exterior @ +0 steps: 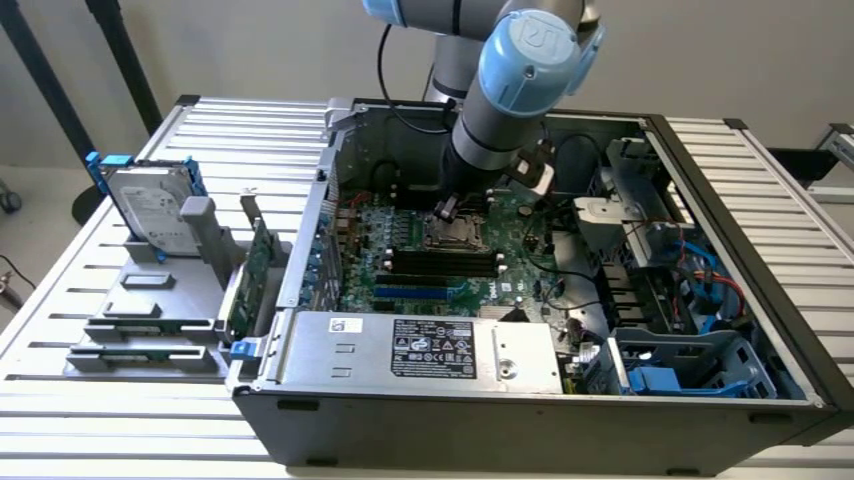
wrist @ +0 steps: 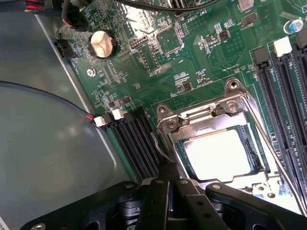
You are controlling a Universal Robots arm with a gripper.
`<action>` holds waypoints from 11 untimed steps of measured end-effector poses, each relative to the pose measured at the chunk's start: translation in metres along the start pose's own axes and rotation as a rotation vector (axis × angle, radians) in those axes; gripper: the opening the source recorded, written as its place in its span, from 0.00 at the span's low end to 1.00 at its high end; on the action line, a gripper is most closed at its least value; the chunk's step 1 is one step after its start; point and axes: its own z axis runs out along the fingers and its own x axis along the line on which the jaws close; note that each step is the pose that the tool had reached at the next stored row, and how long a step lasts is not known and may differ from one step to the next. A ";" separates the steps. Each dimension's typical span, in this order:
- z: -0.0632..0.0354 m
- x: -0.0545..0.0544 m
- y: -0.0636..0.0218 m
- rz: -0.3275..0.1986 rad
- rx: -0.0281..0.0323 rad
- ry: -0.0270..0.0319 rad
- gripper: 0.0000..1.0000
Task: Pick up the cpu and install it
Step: 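Close the cpu cover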
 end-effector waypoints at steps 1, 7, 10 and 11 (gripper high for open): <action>0.0001 0.000 -0.0002 0.000 0.0002 -0.0001 0.11; 0.0007 0.001 -0.0008 0.000 0.0008 0.0000 0.11; 0.0007 0.001 -0.0008 0.000 0.0008 -0.0002 0.11; 0.0007 0.001 -0.0008 0.000 0.0007 -0.0002 0.11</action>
